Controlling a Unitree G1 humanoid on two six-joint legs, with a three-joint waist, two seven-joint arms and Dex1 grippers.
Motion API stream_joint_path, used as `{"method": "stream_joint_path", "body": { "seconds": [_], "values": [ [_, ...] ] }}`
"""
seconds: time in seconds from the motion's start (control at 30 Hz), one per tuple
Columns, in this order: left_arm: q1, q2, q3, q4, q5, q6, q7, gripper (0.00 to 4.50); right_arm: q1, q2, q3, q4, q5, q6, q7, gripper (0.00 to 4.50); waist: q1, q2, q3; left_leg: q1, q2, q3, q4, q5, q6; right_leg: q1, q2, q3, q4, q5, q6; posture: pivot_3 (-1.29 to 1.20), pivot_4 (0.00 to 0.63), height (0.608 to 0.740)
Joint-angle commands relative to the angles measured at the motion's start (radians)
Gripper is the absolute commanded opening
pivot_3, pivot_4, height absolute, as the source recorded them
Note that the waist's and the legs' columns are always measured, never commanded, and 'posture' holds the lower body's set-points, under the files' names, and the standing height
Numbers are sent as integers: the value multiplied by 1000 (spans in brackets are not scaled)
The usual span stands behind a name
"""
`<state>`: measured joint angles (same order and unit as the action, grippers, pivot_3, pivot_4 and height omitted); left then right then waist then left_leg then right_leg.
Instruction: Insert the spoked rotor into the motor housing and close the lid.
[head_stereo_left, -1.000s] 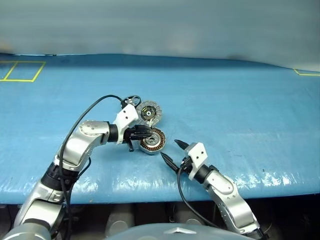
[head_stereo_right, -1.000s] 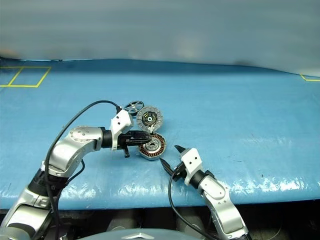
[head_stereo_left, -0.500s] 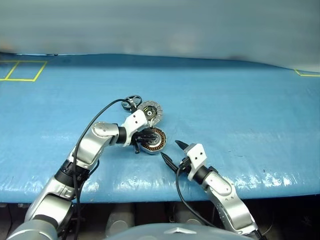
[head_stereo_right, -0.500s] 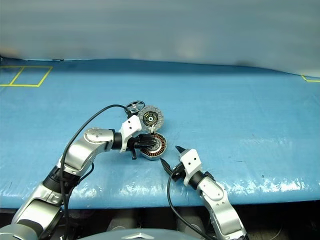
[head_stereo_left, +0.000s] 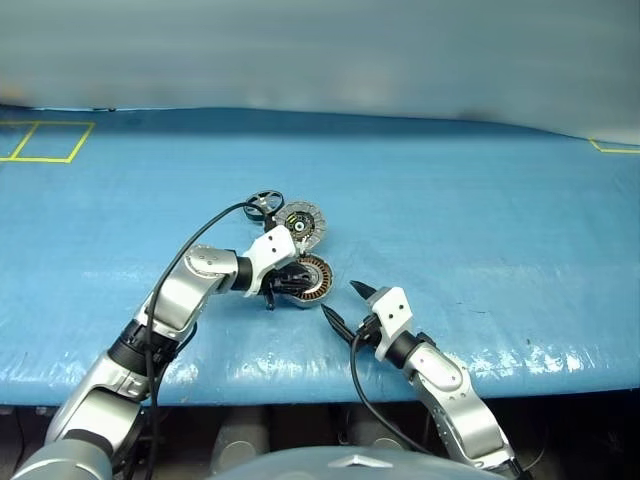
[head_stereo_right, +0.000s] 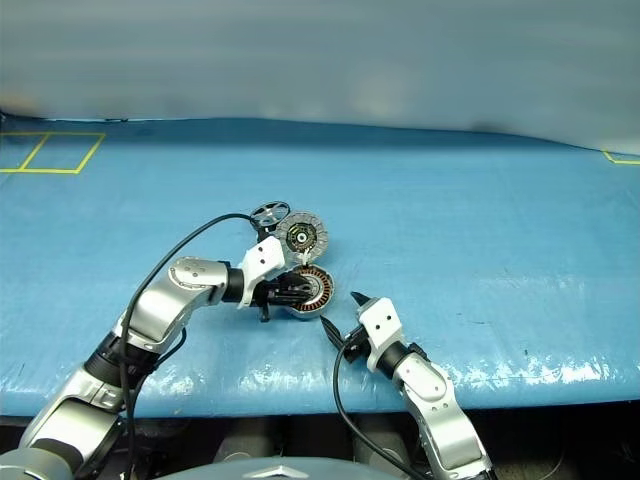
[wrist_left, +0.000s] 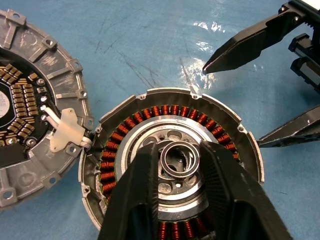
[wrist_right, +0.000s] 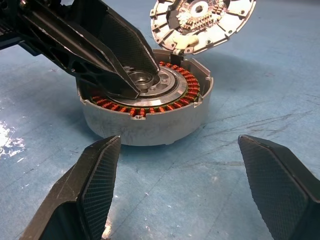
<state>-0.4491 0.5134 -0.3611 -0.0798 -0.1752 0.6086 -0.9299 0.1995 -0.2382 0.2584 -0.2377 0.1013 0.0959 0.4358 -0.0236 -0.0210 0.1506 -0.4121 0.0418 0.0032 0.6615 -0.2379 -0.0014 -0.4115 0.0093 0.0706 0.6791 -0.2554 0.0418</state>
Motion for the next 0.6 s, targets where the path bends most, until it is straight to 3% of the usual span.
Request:
{"method": "stream_joint_path", "body": {
  "seconds": [0.03,0.2,0.33,0.47,0.53,0.6],
  "values": [
    [-11,-32,72,-61,-66,27,14,2939,-9,2,-6,-17,3,-4,0,3965,0,0,0,0,0,0,0,0,0,0,0,0,0,0,0,0,150,740],
    [-11,-41,147,-152,-175,98,9,2939,-6,-8,-8,-39,16,12,17,3965,-2,0,0,0,0,0,0,0,0,0,0,0,0,0,1,0,150,740],
    [22,-21,209,-231,-229,133,35,2007,-16,-12,-28,-86,39,77,10,3965,-3,0,0,0,0,0,0,0,0,0,0,0,1,1,1,0,150,740],
    [135,20,233,-282,-195,67,74,626,-67,-4,-78,-185,125,342,-29,3965,-9,1,0,1,1,-1,0,0,0,0,0,1,1,1,1,0,150,740],
    [212,21,251,-303,-198,27,88,0,-107,-10,-90,-229,148,459,-46,3558,-10,1,0,1,2,-1,0,0,0,0,0,1,1,1,0,0,150,740],
    [295,6,274,-323,-201,-5,121,0,-154,-33,-80,-272,131,545,-64,2981,-7,1,0,1,3,-2,0,0,0,0,-1,1,1,0,0,0,150,740]
  ]
}}
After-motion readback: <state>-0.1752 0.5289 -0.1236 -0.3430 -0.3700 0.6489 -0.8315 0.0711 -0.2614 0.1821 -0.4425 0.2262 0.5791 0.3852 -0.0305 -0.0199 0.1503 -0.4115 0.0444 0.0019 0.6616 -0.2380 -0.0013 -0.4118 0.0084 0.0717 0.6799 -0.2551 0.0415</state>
